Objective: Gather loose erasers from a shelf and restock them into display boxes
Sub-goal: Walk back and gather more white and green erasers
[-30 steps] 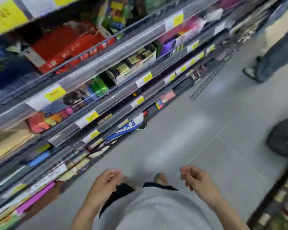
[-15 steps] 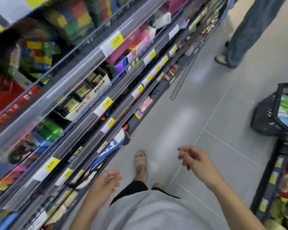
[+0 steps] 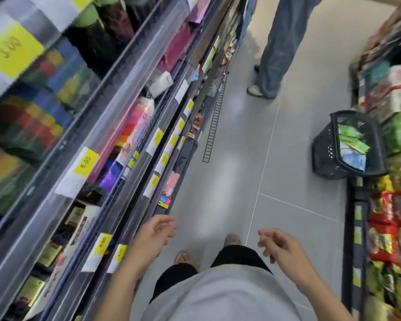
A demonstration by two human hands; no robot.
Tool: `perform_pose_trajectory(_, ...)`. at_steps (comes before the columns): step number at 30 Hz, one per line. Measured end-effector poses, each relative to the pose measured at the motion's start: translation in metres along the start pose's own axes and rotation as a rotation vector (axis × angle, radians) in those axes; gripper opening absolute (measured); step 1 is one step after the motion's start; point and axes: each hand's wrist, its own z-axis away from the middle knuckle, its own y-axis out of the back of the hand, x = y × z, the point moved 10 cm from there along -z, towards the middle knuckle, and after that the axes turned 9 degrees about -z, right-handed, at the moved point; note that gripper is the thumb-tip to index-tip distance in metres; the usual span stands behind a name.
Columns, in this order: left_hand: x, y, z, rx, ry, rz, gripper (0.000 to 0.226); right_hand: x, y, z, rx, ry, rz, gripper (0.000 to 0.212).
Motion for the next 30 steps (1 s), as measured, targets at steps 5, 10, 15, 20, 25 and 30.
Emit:
perform_pose_trajectory(5,0.061,-0.016,-0.045,0.026,0.018,-0.014,0.013,-0.036,0.023,-0.062,-0.018,0.01,0.004,0.011)
perform_pose_trajectory(10,0.103,-0.037,-0.064,0.123,0.077,0.025,0.012,-0.107,0.035,-0.145,-0.152,0.056,0.091,0.013)
perform_pose_trajectory(15,0.162,-0.038,-0.057,0.261,0.03,0.183,0.016,-0.212,0.009,-0.206,-0.377,0.2,0.232,0.013)
perform_pose_trajectory(20,0.253,0.02,-0.005,0.489,-0.171,0.232,0.028,-0.327,-0.048,-0.215,-0.568,0.456,0.303,0.012)
perform_pose_trajectory(25,0.343,0.109,0.078,0.895,-0.43,0.122,0.029,-0.434,-0.121,-0.17,-0.792,0.721,0.242,0.013)
perform_pose_trajectory(30,0.41,0.174,0.144,1.297,-0.592,-0.13,0.016,-0.536,-0.18,-0.103,-0.947,0.989,0.203,0.016)
